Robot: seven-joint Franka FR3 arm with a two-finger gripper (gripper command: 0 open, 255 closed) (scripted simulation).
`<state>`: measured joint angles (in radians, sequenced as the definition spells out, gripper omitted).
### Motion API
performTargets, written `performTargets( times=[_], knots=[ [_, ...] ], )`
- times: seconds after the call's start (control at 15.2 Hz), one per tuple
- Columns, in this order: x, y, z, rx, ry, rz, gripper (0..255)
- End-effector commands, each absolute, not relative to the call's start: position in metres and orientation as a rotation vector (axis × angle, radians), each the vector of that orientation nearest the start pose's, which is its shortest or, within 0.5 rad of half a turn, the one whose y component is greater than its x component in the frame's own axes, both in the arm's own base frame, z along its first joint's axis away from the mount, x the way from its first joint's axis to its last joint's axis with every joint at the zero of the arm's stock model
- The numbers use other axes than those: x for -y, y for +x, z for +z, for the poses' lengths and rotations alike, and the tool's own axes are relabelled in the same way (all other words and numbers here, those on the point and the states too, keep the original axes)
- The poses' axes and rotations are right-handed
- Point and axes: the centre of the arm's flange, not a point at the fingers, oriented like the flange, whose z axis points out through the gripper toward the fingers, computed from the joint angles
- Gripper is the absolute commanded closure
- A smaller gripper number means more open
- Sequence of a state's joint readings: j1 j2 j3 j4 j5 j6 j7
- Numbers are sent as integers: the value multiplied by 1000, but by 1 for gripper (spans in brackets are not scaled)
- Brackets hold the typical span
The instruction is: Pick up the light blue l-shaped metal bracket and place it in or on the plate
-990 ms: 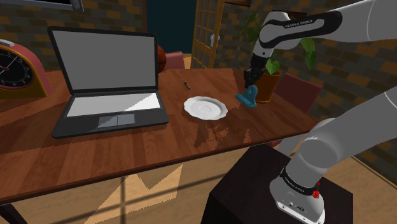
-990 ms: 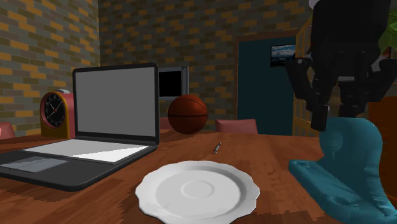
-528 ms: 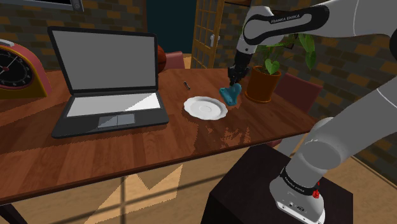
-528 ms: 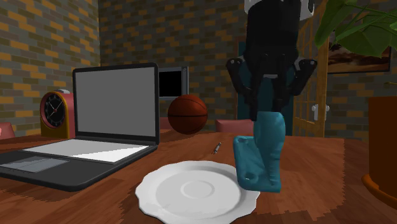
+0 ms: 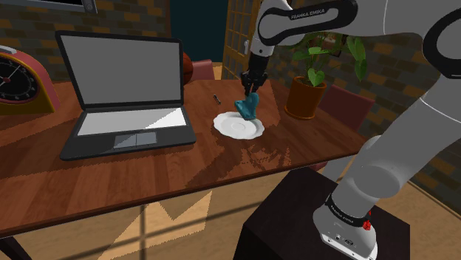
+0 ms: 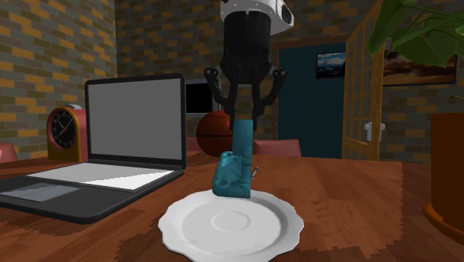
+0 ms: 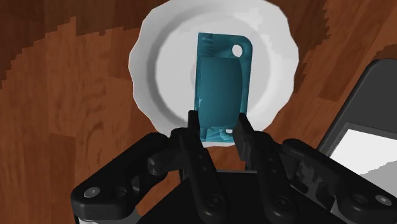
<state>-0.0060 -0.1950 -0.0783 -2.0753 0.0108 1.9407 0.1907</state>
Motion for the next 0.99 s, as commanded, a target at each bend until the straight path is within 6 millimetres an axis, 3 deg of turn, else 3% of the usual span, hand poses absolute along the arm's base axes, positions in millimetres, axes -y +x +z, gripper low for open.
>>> performTargets(
  times=[0.0, 0.92],
  knots=[
    [32, 511, 513, -432, -3081, -91, 255],
    [32, 511, 439, -432, -3081, -91, 255]
  ],
)
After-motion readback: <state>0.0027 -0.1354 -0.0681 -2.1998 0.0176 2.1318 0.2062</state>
